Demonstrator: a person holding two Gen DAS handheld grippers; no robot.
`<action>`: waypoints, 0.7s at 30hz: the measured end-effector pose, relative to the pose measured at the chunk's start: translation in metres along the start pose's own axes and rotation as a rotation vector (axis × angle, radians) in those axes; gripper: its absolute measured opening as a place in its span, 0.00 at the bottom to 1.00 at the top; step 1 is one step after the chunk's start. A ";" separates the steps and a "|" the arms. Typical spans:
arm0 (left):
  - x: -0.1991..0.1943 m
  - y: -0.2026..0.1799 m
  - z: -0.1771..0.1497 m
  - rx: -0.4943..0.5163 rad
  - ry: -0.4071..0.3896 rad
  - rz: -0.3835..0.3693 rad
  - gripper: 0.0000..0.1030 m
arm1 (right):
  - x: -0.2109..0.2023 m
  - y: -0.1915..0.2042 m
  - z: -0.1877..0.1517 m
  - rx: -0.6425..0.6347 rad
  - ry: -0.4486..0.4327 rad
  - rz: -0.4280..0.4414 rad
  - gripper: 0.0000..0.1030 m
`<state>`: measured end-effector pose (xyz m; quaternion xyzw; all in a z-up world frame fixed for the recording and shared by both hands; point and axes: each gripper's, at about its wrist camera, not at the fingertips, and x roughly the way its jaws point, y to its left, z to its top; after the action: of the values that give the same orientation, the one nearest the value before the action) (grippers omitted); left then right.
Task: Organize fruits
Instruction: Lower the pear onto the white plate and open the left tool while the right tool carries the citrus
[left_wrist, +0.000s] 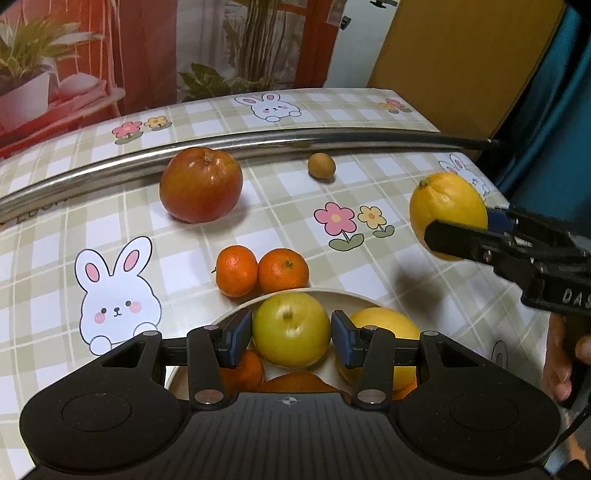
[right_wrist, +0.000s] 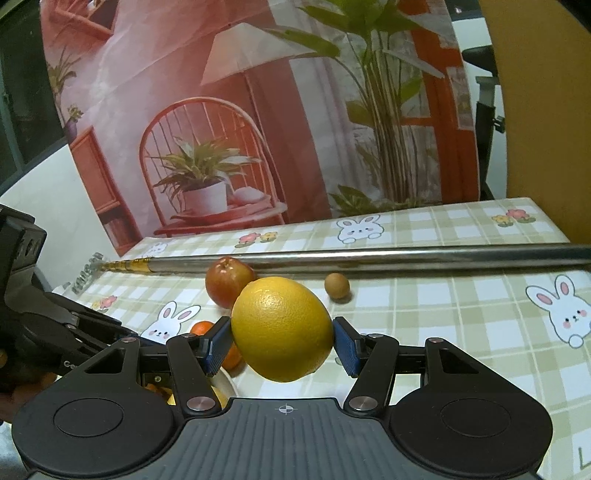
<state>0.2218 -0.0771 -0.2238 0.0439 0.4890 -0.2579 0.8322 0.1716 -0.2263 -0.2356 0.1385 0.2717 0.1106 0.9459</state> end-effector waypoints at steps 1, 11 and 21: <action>0.000 0.002 0.000 -0.012 -0.004 -0.011 0.48 | 0.000 0.001 0.000 0.005 0.002 -0.001 0.53; -0.034 0.009 -0.001 -0.072 -0.110 0.001 0.53 | -0.010 0.013 0.000 0.005 0.016 -0.014 0.53; -0.103 0.029 -0.036 -0.191 -0.262 0.171 0.57 | -0.026 0.050 -0.002 -0.029 0.037 0.043 0.53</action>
<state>0.1673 -0.0008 -0.1615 -0.0278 0.3930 -0.1422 0.9081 0.1422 -0.1869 -0.2084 0.1283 0.2846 0.1374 0.9400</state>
